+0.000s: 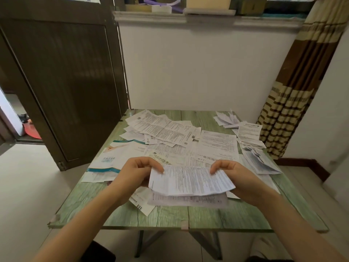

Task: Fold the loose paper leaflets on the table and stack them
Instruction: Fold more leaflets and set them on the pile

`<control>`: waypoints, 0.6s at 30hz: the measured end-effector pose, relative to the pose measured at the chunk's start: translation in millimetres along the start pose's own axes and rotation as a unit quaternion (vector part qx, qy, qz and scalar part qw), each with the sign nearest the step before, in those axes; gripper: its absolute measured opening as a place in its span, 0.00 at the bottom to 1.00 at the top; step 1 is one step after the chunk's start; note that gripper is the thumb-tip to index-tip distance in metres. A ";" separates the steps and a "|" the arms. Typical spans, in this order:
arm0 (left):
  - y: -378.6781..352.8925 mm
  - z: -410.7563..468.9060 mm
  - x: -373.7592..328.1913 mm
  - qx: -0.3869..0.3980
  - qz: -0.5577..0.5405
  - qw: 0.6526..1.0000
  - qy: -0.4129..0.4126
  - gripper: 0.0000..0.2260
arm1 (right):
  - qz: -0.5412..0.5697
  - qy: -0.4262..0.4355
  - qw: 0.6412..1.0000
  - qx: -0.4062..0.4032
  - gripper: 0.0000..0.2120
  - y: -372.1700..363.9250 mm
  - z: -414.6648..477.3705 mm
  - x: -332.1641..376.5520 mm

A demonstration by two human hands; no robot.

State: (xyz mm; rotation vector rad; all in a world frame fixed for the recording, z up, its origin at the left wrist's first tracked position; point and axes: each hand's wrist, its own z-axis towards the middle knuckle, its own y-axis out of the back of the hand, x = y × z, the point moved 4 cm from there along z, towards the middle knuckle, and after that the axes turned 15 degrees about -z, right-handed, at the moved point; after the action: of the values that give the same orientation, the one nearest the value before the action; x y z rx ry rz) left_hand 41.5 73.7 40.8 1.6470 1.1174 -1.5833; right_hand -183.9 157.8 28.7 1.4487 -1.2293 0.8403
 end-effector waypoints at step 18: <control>-10.7 4.0 -1.4 0.046 -0.048 0.998 -0.003 0.10 | -0.262 0.068 0.956 0.112 0.09 -41.4 -5.1 38.6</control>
State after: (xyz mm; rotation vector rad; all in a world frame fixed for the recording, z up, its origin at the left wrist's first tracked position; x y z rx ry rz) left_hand 30.4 75.1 43.1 1.6674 1.1512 -1.7234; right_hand -134.2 151.3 55.6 1.7601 -0.6103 0.7084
